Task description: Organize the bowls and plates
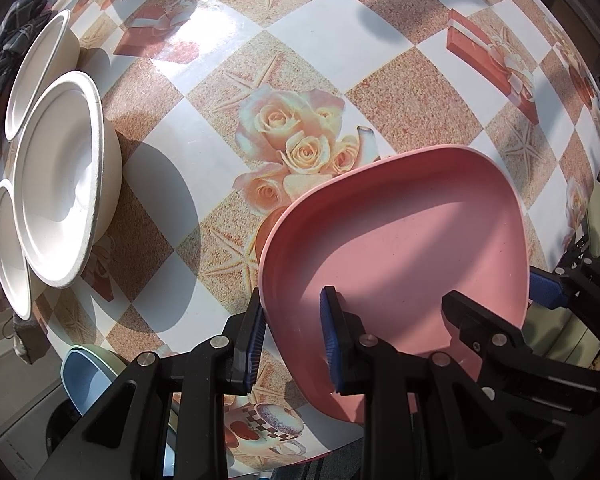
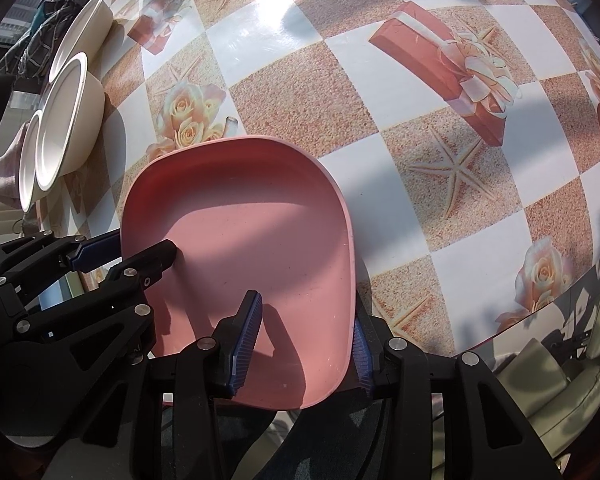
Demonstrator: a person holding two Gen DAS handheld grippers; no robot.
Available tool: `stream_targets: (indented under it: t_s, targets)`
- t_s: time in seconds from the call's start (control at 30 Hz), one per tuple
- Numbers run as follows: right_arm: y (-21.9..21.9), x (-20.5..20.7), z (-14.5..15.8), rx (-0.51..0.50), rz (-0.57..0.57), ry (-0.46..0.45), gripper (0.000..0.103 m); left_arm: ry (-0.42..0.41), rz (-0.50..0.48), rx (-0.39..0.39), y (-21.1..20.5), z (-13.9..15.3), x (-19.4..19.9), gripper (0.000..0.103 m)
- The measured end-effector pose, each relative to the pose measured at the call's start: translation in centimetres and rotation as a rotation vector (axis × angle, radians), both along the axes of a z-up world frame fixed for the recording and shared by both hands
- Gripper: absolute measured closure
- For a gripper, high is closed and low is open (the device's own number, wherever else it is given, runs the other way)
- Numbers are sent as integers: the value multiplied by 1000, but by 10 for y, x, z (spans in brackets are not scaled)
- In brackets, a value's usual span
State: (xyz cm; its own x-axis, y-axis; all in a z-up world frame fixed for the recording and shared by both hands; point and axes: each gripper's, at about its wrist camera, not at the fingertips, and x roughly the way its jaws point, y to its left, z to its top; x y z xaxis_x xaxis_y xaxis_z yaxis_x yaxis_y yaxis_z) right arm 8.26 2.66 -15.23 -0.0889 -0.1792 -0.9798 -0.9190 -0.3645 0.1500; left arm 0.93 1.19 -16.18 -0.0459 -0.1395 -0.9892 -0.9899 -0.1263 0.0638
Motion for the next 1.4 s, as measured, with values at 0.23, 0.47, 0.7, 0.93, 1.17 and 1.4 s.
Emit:
stream_targets:
  t_s: [0.23, 0.47, 0.7, 0.93, 1.17, 1.4]
  targets:
    - [0, 1, -2, -1, -6, 3, 59, 1, -2, -11, 1, -2, 0, 75]
    - [2, 6, -2, -9, -18, 20, 59, 10, -2, -30, 3, -3, 1, 75]
    - [2, 9, -2, -7, -23, 27, 59, 12, 1, -36, 3, -3, 1, 75]
    - [2, 9, -2, -5, -19, 24, 59, 11, 0, -34, 4, -3, 2, 75]
    - [1, 7, -2, -5, -20, 25, 59, 11, 0, -33, 4, -3, 1, 75]
    - [1, 7, -2, -5, -20, 25, 59, 11, 2, -33, 4, -3, 1, 75]
